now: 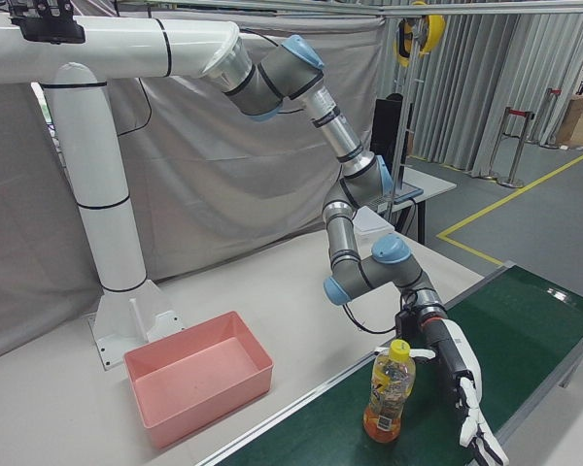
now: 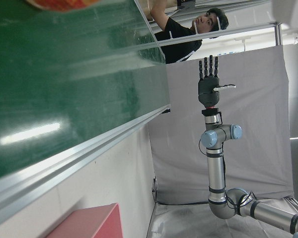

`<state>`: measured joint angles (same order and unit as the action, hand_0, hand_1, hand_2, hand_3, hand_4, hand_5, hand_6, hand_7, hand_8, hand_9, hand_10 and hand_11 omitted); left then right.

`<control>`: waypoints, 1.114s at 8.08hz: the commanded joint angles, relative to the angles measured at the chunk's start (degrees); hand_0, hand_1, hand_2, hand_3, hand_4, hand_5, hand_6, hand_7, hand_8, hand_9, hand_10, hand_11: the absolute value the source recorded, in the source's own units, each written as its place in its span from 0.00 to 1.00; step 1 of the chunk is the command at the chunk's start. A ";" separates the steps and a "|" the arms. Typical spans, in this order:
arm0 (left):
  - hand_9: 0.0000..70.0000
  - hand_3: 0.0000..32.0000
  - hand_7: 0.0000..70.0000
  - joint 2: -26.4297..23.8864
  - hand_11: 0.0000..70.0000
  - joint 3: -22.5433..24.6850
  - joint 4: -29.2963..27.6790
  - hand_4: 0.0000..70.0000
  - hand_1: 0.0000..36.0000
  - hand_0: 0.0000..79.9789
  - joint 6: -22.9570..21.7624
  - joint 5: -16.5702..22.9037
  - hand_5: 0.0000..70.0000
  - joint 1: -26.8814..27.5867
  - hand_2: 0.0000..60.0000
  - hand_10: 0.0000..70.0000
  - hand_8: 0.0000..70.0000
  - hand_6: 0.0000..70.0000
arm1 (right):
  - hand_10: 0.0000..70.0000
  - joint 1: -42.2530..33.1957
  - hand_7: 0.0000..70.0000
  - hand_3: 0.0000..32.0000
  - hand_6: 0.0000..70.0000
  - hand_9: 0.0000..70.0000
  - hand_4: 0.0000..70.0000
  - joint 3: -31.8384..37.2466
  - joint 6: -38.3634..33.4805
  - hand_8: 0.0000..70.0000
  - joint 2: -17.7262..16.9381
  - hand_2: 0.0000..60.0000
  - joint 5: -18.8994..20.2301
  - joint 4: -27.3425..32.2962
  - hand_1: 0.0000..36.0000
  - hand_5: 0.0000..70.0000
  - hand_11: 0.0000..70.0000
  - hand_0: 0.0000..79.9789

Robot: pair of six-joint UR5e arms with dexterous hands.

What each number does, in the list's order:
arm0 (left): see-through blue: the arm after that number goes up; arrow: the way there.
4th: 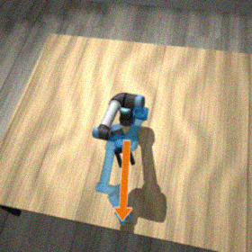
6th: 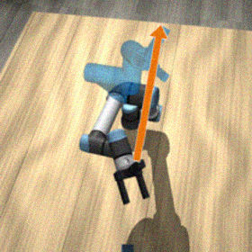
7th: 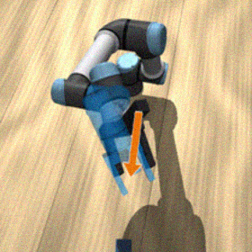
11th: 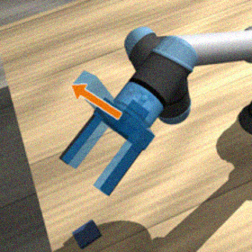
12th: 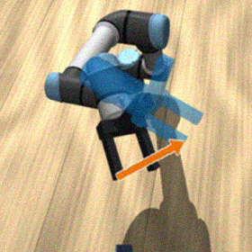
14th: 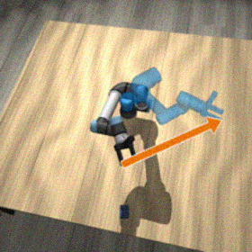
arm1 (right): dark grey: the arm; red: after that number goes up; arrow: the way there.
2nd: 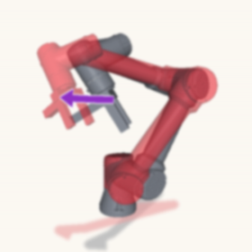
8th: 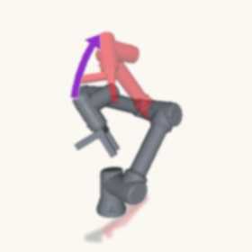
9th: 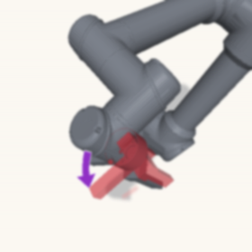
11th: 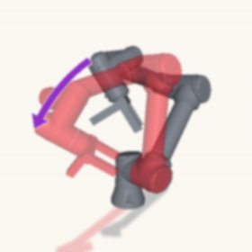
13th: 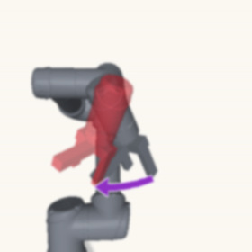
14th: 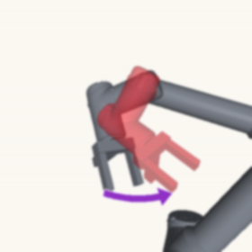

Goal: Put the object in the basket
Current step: 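Close the left hand fingers around the bottle's upper body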

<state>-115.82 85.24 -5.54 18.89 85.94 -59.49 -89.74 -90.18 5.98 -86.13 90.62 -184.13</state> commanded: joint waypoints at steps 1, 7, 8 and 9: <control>0.08 0.00 0.02 0.25 0.09 2.04 -0.09 0.18 0.24 0.72 0.01 0.11 0.31 0.07 0.00 0.05 0.09 0.00 | 0.00 0.00 0.00 0.00 0.00 0.00 0.00 0.00 0.00 0.00 0.00 0.00 0.00 0.00 0.00 0.00 0.00 0.00; 1.00 0.00 1.00 -0.28 1.00 3.17 4.57 1.00 0.16 0.87 0.45 0.11 1.00 -0.45 0.02 1.00 1.00 1.00 | 0.00 0.00 0.00 0.00 0.00 0.00 0.00 0.00 0.00 0.00 0.00 0.00 0.00 0.00 0.00 0.00 0.00 0.00; 1.00 0.00 1.00 -0.28 1.00 3.97 4.57 1.00 0.21 0.77 0.45 0.11 1.00 -0.54 0.42 1.00 1.00 1.00 | 0.00 0.00 0.00 0.00 0.00 0.00 0.00 0.00 0.00 0.00 0.00 0.00 0.00 0.00 0.00 0.00 0.00 0.00; 1.00 0.00 1.00 -0.28 1.00 5.37 4.83 1.00 0.23 0.73 0.45 0.11 1.00 -0.28 0.66 1.00 1.00 1.00 | 0.00 0.00 0.00 0.00 0.00 0.00 0.00 0.00 0.00 0.00 0.00 0.00 0.00 0.00 0.00 0.00 0.00 0.00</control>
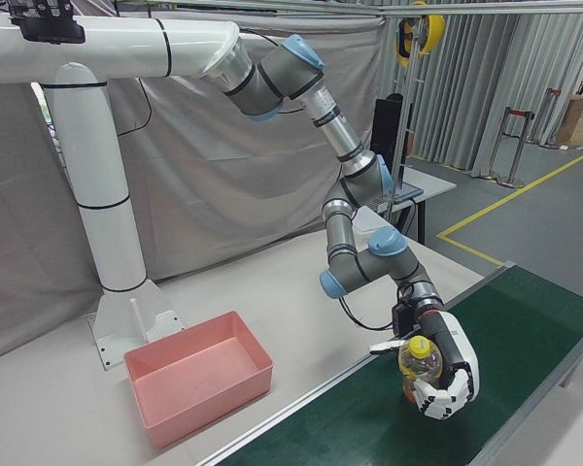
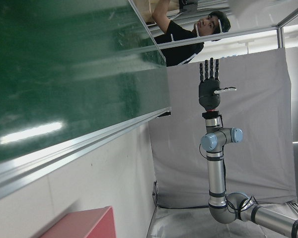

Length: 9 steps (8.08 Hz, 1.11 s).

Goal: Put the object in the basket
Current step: 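Close the left hand fingers around the bottle's upper body, then lift the bottle off the belt and carry it over the pink tray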

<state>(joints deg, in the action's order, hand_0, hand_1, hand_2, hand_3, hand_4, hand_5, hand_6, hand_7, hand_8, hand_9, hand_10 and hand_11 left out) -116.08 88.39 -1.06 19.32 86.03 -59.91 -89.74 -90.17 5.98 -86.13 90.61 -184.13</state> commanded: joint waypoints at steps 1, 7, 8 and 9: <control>1.00 0.00 1.00 0.06 1.00 4.49 1.06 1.00 0.23 0.71 -0.07 0.02 1.00 0.40 0.71 1.00 1.00 1.00 | 0.00 0.00 0.00 0.00 0.00 0.00 0.00 0.00 0.00 0.00 0.00 0.00 0.00 0.00 0.00 0.00 0.00 0.00; 1.00 0.00 1.00 0.06 1.00 17.15 2.64 1.00 0.22 0.70 2.98 0.11 1.00 15.14 0.73 1.00 1.00 1.00 | 0.00 0.00 0.00 0.00 0.00 0.00 0.00 0.00 0.00 0.00 0.00 0.00 0.00 0.00 0.00 0.00 0.00 0.00; 1.00 0.00 1.00 0.06 1.00 17.95 2.73 1.00 0.21 0.70 3.79 0.11 1.00 18.65 0.69 1.00 1.00 1.00 | 0.00 0.00 0.00 0.00 0.00 0.00 0.00 0.00 0.00 0.00 0.00 0.00 0.00 0.00 0.00 0.00 0.00 0.00; 1.00 0.00 1.00 0.23 1.00 18.66 2.65 1.00 0.20 0.70 4.58 0.02 1.00 20.60 0.65 1.00 1.00 1.00 | 0.00 0.00 0.00 0.00 0.00 0.00 0.00 0.00 0.00 0.00 0.00 0.00 0.00 0.00 0.00 0.00 0.00 0.00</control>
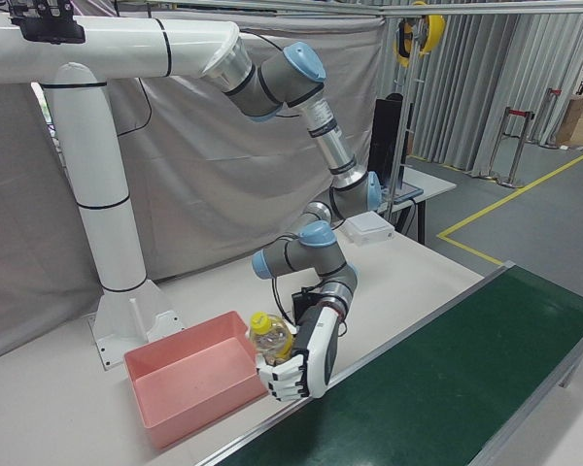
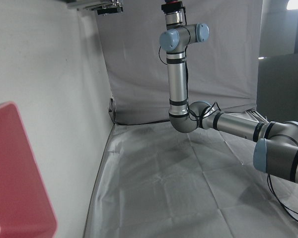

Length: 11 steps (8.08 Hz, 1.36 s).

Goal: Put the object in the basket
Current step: 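Lift the bottle off the belt and carry it over the pink tray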

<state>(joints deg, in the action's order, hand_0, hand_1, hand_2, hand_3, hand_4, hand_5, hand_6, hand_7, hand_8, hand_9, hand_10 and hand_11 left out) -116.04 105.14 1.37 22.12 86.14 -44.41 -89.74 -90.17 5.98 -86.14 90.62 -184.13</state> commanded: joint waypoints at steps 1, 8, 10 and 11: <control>1.00 0.00 1.00 0.37 1.00 1.91 -0.40 1.00 0.20 0.70 2.49 -0.09 1.00 7.21 0.60 1.00 1.00 1.00 | 0.00 0.00 0.00 0.00 0.00 0.00 0.00 0.00 0.00 0.00 0.00 0.00 0.00 0.00 0.00 0.00 0.00 0.00; 1.00 0.00 1.00 8.44 1.00 3.05 -10.66 1.00 0.07 0.71 8.12 -0.27 1.00 19.96 0.00 0.96 0.93 0.95 | 0.00 0.00 0.00 0.00 0.00 0.00 0.00 0.00 0.00 0.00 -0.08 0.00 0.00 0.00 0.00 0.00 0.00 0.00; 0.69 0.00 0.77 11.96 1.00 5.58 -13.41 0.73 0.14 0.70 8.64 -0.27 0.61 20.84 0.00 0.74 0.49 0.28 | 0.00 0.00 0.00 0.00 0.00 0.00 0.00 0.00 0.00 0.00 0.00 0.00 0.00 0.00 0.00 0.00 0.00 0.00; 0.38 0.00 0.38 12.23 0.72 6.47 -13.41 0.34 0.22 0.70 8.56 -0.27 0.49 21.63 0.00 0.50 0.28 0.01 | 0.00 0.00 0.00 0.00 0.00 0.00 0.00 0.00 0.00 0.00 0.00 0.00 0.00 0.00 0.00 0.00 0.00 0.00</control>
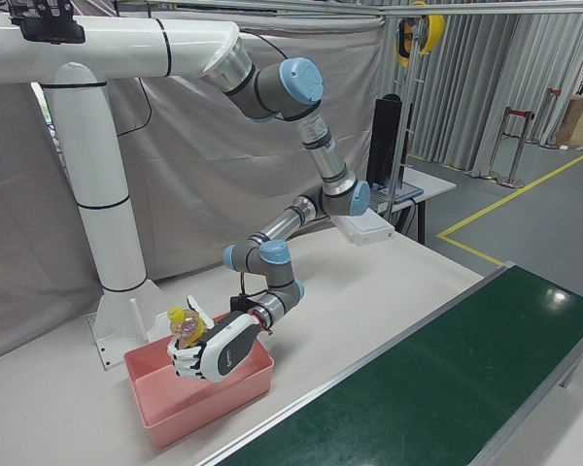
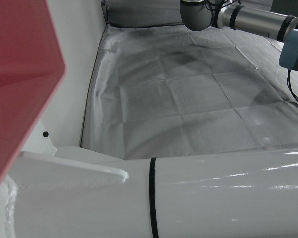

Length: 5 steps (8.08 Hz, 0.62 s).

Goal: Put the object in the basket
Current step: 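Lower the bottle into the pink tray and open the left hand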

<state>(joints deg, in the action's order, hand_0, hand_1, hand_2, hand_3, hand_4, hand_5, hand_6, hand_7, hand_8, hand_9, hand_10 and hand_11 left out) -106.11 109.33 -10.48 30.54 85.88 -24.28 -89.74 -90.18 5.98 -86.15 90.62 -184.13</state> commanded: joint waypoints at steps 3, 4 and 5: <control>0.05 0.02 0.13 2.31 0.00 3.08 -1.56 0.11 0.18 0.68 -0.04 -0.10 0.06 1.43 0.00 0.00 0.09 0.00 | 0.00 0.00 0.00 0.00 0.00 0.00 0.00 0.00 0.00 0.00 0.02 0.00 0.00 0.00 0.00 0.00 0.00 0.00; 0.03 0.01 0.12 2.22 0.00 3.43 -1.47 0.10 0.15 0.68 -0.48 -0.10 0.03 1.26 0.00 0.00 0.08 0.00 | 0.00 0.00 0.00 0.00 0.00 0.00 0.00 0.00 0.00 0.00 0.02 0.00 0.00 0.00 0.00 0.00 0.00 0.00; 0.02 0.00 0.12 2.22 0.00 4.22 -0.43 0.12 0.15 0.68 -0.65 -0.10 0.04 0.91 0.00 0.00 0.07 0.00 | 0.00 0.00 0.00 0.00 0.00 0.00 0.00 0.00 0.00 0.00 0.02 0.00 0.00 0.00 0.00 0.00 0.00 0.00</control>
<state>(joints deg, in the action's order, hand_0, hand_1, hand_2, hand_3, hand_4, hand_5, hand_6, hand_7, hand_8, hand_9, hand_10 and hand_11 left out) -103.86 112.43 -12.01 30.43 85.81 -22.89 -89.74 -90.18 5.98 -86.13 90.62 -184.13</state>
